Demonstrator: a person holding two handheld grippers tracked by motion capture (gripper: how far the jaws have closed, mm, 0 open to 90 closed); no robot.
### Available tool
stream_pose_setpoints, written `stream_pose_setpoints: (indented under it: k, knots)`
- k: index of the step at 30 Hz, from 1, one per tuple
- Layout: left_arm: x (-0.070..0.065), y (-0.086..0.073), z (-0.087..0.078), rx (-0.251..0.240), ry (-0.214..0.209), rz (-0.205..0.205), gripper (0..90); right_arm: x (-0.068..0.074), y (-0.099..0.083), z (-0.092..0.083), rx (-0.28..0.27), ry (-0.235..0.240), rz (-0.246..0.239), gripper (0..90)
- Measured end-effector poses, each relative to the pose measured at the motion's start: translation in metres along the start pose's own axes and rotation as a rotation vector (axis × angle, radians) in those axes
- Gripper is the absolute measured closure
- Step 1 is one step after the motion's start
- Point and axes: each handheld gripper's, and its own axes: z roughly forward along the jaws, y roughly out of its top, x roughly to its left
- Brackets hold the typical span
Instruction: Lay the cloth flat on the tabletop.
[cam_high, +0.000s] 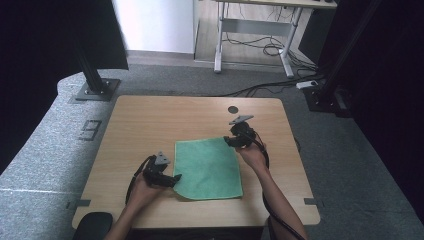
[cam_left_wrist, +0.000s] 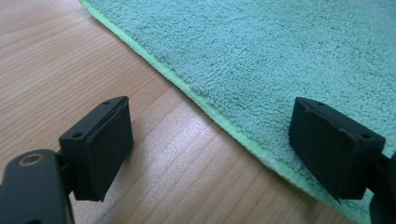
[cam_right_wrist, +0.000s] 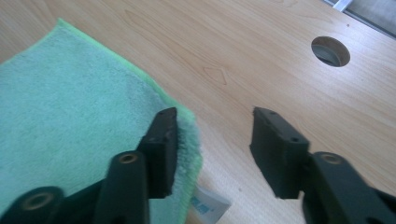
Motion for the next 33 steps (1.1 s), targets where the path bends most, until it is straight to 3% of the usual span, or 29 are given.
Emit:
stream_pose_setpoints:
  k: [2, 3, 6, 13, 17, 20, 23, 25, 30, 33]
  knots:
    - [0.001, 0.0, -0.001, -0.002, 0.001, -0.002, 14.0, 0.001, -0.003, -0.004, -0.008, 0.011, 0.002, 47.5]
    - [0.002, 0.0, -0.002, 0.004, 0.006, -0.023, 14.1, 0.005, -0.01, -0.009, -0.007, 0.027, 0.0, 42.9]
    - [0.001, 0.001, -0.007, 0.004, 0.01, -0.025, 14.1, 0.012, -0.023, -0.013, 0.0, 0.022, -0.02, 39.5]
    - [-0.01, -0.001, -0.017, 0.007, -0.025, -0.002, 14.1, 0.004, -0.054, -0.011, 0.035, 0.022, 0.052, 38.2]
    - [-0.018, -0.005, -0.027, 0.007, -0.065, 0.001, 14.1, 0.008, -0.069, -0.015, 0.034, 0.037, 0.063, 36.2]
    - [-0.022, -0.009, -0.028, 0.025, -0.064, 0.014, 14.1, 0.012, -0.076, -0.017, 0.037, 0.042, 0.071, 34.2]
    - [-0.025, -0.012, -0.026, 0.055, -0.036, 0.034, 14.1, 0.021, -0.089, -0.017, 0.05, 0.038, 0.067, 31.3]
    - [-0.025, -0.013, -0.023, 0.08, 0.007, 0.053, 14.0, 0.024, -0.094, -0.016, 0.056, 0.033, 0.065, 30.5]
    - [-0.019, -0.013, -0.023, 0.066, 0.034, 0.039, 14.1, 0.028, -0.106, -0.01, 0.074, 0.009, 0.062, 27.9]
    - [-0.01, -0.011, -0.02, 0.063, 0.035, 0.016, 14.1, 0.026, -0.108, -0.008, 0.054, 0.018, 0.108, 27.7]
